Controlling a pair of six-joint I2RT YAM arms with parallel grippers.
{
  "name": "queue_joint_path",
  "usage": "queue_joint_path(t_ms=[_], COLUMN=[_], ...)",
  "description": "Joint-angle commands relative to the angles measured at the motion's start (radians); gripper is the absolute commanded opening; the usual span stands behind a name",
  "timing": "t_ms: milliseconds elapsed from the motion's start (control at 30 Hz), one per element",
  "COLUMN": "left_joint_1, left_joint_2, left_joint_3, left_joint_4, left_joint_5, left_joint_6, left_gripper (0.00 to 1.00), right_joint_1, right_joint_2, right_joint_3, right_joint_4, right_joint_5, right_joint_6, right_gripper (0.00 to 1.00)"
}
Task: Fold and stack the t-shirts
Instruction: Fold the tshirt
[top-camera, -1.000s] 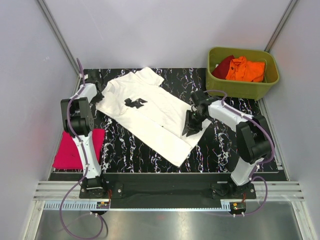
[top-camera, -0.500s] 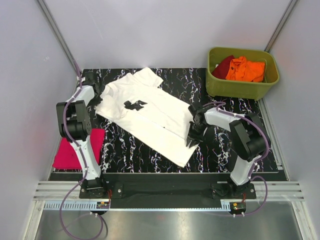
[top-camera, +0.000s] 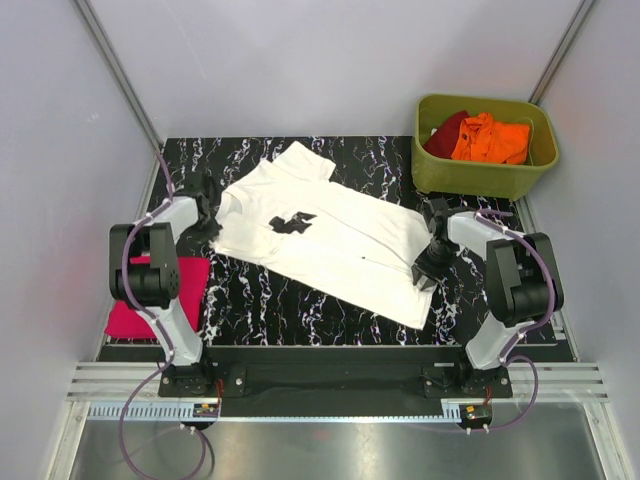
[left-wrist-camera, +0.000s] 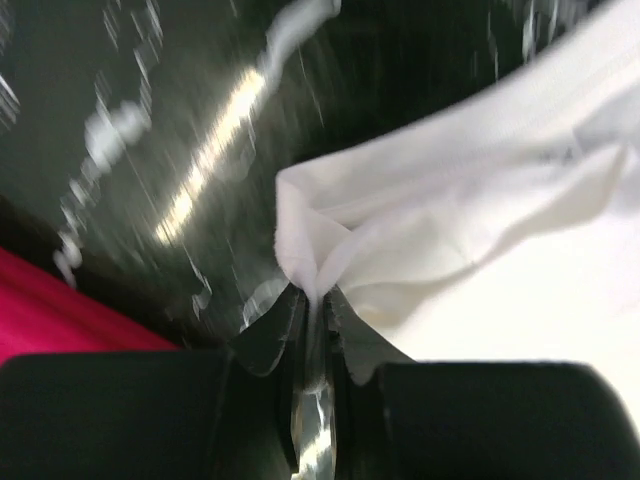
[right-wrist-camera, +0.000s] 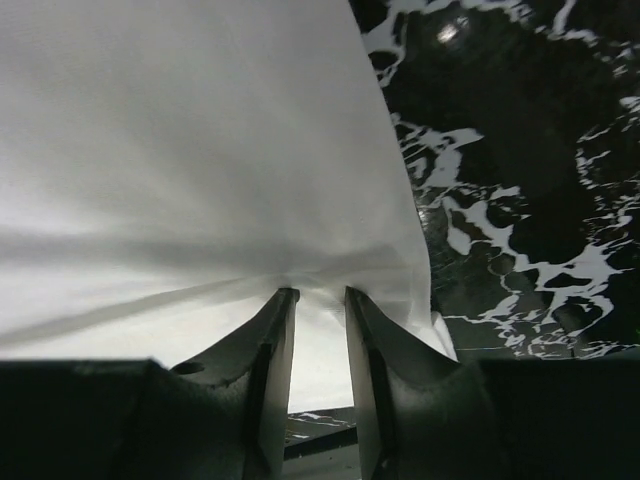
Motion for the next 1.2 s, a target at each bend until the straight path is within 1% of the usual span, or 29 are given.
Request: queue_joint_path(t_ms=[0, 67, 100, 167, 300, 367, 400, 433, 500, 567, 600, 667, 700, 733, 767, 800, 833, 867, 900, 933, 967, 1033, 1067, 1100, 1133, 1167], left_joint_1=[-0.051, -0.113, -0.130, -0.170, -0.181, -0.181, -0.181, -0.181, -0.180, -0.178, -0.178, -0.175, -0.174, -0.172, -0.172, -0.172, -0.172, -0.172, -0.172, -0.171, -0.171, -0.171, -0.166, -0.163, -0.161, -0.160], left_joint_2=[-0.127, -0.167, -0.207, -0.242, -0.307, -0.319, -0.327, -0.334, -0.354, -0.362, -0.374, -0.394, -0.400, -0.402, -0.399, -0.396, -0.393, -0.387, -0.380, -0.367, -0.326, -0.260, -0.179, -0.132, -0.086, -0.002], left_joint_3=[-0.125, -0.173, -0.216, -0.250, -0.306, -0.308, -0.305, -0.307, -0.310, -0.305, -0.296, -0.281, -0.250, -0.227, -0.201, -0.143, -0.118, -0.097, -0.060, -0.040, 0.003, 0.064, 0.128, 0.168, 0.216, 0.298], left_joint_4=[0.010, 0.003, 0.003, -0.009, -0.036, -0.071, -0.085, -0.096, -0.116, -0.142, -0.153, -0.185, -0.194, -0.207, -0.230, -0.234, -0.227, -0.186, -0.158, -0.079, -0.035, 0.061, 0.095, 0.121, 0.144, 0.161], left_joint_5=[0.065, 0.059, 0.058, 0.048, 0.039, 0.019, 0.012, -0.002, -0.005, -0.011, -0.014, -0.033, -0.045, -0.057, -0.068, -0.076, -0.082, -0.076, -0.067, -0.033, -0.007, 0.060, 0.106, 0.201, 0.223, 0.240], left_joint_6=[-0.102, -0.135, -0.146, -0.171, -0.189, -0.183, -0.180, -0.176, -0.174, -0.172, -0.172, -0.159, -0.146, -0.117, -0.100, -0.085, -0.044, -0.022, 0.001, 0.051, 0.080, 0.143, 0.166, 0.209, 0.228, 0.246], left_gripper=[0.13, 0.13, 0.13, 0.14, 0.14, 0.14, 0.14, 0.14, 0.19, 0.25, 0.27, 0.34, 0.44, 0.48, 0.51, 0.54, 0.59, 0.61, 0.64, 0.68, 0.68, 0.68, 0.67, 0.66, 0.61, 0.59], right_joint_1=[-0.039, -0.060, -0.066, -0.098, -0.158, -0.184, -0.235, -0.250, -0.279, -0.281, -0.283, -0.283, -0.283, -0.283, -0.283, -0.283, -0.283, -0.283, -0.283, -0.283, -0.286, -0.293, -0.307, -0.313, -0.318, -0.328], right_joint_2=[0.013, 0.015, 0.015, 0.016, 0.033, 0.048, 0.062, 0.067, 0.071, 0.068, 0.062, 0.023, -0.017, -0.034, -0.050, -0.063, -0.073, -0.074, -0.070, -0.062, -0.054, -0.022, -0.013, 0.004, 0.016, 0.030], right_joint_3=[-0.010, -0.006, -0.006, 0.008, 0.036, 0.050, 0.054, 0.059, 0.079, 0.100, 0.109, 0.123, 0.126, 0.129, 0.142, 0.152, 0.181, 0.198, 0.215, 0.246, 0.257, 0.286, 0.292, 0.295, 0.300, 0.304], right_joint_4=[-0.028, -0.020, -0.014, -0.006, 0.003, 0.002, 0.002, 0.003, 0.000, -0.008, -0.012, -0.020, -0.021, -0.021, -0.017, -0.012, -0.008, 0.004, 0.011, 0.035, 0.057, 0.153, 0.188, 0.234, 0.324, 0.366], right_joint_5=[0.188, 0.203, 0.212, 0.241, 0.271, 0.268, 0.260, 0.261, 0.263, 0.261, 0.254, 0.229, 0.215, 0.203, 0.182, 0.176, 0.175, 0.191, 0.203, 0.224, 0.266, 0.290, 0.306, 0.294, 0.288, 0.271], right_joint_6=[-0.054, -0.077, -0.089, -0.129, -0.204, -0.218, -0.233, -0.241, -0.255, -0.273, -0.278, -0.279, -0.281, -0.279, -0.279, -0.281, -0.278, -0.270, -0.244, -0.235, -0.232, -0.256, -0.267, -0.311, -0.337, -0.363], right_gripper=[0.35, 0.35, 0.35, 0.35, 0.36, 0.36, 0.36, 0.36, 0.36, 0.36, 0.36, 0.36, 0.37, 0.38, 0.42, 0.46, 0.50, 0.64, 0.74, 0.80, 0.84, 0.84, 0.84, 0.81, 0.79, 0.77])
